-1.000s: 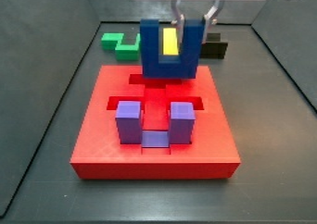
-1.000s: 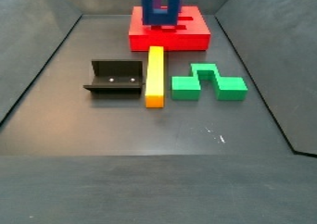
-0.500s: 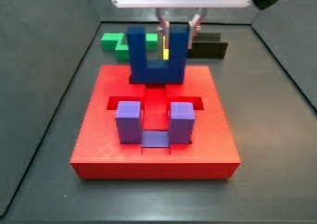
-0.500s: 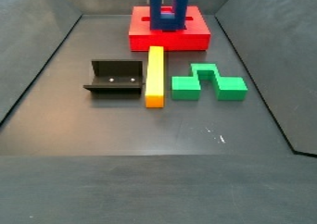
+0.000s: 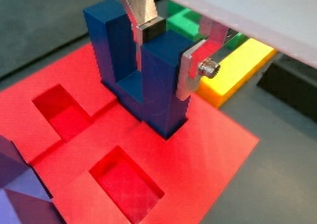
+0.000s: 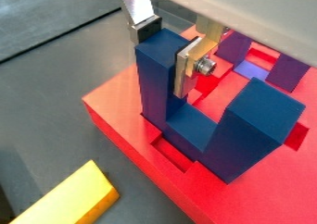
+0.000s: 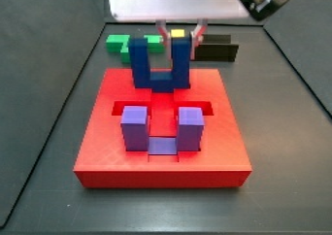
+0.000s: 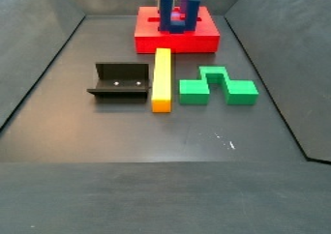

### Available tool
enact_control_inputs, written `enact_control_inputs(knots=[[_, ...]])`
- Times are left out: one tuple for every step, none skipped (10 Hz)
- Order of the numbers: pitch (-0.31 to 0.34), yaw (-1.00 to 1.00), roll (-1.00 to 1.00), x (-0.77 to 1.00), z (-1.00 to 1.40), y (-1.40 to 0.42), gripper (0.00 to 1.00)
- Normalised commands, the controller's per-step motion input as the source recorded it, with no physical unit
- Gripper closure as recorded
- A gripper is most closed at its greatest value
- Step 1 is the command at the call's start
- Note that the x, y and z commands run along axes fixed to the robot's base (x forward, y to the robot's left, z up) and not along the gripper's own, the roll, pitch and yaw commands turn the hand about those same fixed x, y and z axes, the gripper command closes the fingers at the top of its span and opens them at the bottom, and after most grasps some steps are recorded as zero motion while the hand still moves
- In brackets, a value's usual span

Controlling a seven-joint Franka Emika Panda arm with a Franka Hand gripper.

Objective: Pick up the blue object. Move up. Move to above the board. Insert the blue object.
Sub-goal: Insert the blue object.

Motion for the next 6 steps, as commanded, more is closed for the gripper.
enact_control_inputs(knots=[[-0.053,0.00,0.24,0.00,-0.64,-0.12,1.00],[-0.019,0.00,0.29,0.00,-0.75,-0.13,1.00],[0.000,0.00,0.32,0.00,-0.73,-0.13,1.00],[0.000,0.00,0.31,0.00,-0.74,-0.11,1.00],[0.000,0.00,0.25,0.00,-0.48,-0.08,1.00],[0.000,0.00,0.00,0.00,0.00,0.00,1.00]])
